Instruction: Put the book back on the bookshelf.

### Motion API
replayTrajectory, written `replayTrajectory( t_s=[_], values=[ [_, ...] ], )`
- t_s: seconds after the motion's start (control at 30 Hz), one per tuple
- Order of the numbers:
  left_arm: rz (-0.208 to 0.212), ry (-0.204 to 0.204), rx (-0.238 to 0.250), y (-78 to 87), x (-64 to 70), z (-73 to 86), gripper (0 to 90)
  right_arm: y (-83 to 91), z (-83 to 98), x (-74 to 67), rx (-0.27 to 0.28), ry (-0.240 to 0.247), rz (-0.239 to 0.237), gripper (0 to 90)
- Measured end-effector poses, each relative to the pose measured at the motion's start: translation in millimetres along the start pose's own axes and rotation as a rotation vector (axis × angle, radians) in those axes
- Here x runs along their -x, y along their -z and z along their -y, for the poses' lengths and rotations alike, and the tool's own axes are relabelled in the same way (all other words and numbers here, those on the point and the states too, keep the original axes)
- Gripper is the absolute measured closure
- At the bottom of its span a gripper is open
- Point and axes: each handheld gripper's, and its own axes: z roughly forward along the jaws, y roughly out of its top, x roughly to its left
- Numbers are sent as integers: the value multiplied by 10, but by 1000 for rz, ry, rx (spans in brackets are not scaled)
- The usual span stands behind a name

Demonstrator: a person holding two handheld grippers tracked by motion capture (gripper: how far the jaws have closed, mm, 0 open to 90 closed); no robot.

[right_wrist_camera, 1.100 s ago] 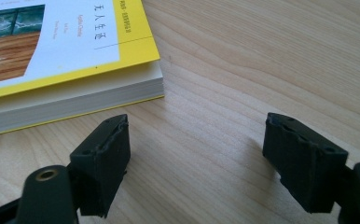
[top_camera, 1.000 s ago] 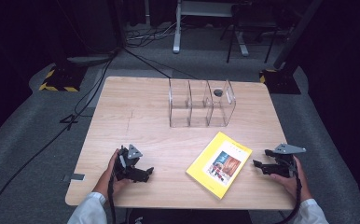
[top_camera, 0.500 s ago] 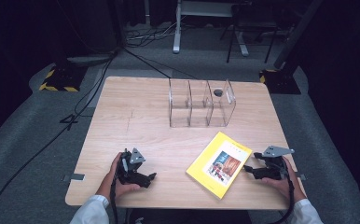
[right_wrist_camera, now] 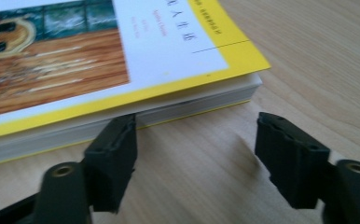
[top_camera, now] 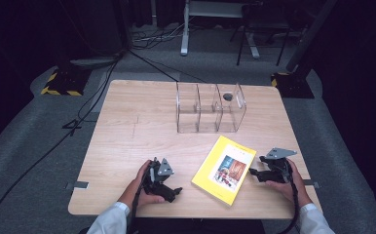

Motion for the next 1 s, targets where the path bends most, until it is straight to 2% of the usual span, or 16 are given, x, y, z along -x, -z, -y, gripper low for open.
replayTrajectory(
  t_s=[0.03,0.07,0.1,0.13,0.17,0.2,0.3,0.37,0.47,0.57,0.63,0.7,0.83,0.9,1.0],
  values=[
    [0,0,0,0,0,0,3,0,0,0,0,0,0,305],
    [9,-9,1,-31,29,-34,3,12,-17,-30,-25,23,-23,302],
    [16,-19,-1,-54,45,-62,3,30,-42,-76,-56,59,-42,309],
    [20,-22,0,-77,63,-86,3,42,-64,-124,-75,85,-40,318],
    [26,-28,2,-100,76,-111,3,53,-110,-207,-113,129,-66,339],
    [31,-31,2,-123,89,-136,3,53,-110,-207,-113,129,-66,339],
    [45,-47,4,-186,119,-207,4,43,-179,-305,-165,170,-107,351],
    [55,-62,4,-214,124,-240,7,33,-218,-354,-198,180,-140,357],
    [60,-65,9,-253,138,-280,7,34,-257,-390,-231,186,-140,416],
    [66,-69,6,-281,154,-312,7,30,-278,-423,-259,169,-171,440],
    [69,-78,-4,-291,161,-333,7,34,-297,-441,-279,173,-176,470],
    [76,-85,2,-307,166,-347,7,34,-316,-463,-300,168,-175,473],
    [76,-89,2,-325,178,-367,7,15,-365,-530,-338,188,-181,459],
    [77,-92,3,-344,189,-388,7,18,-356,-534,-332,181,-180,435],
    [82,-101,-4,-371,223,-425,7,38,-328,-575,-340,208,-193,386]
  ],
)
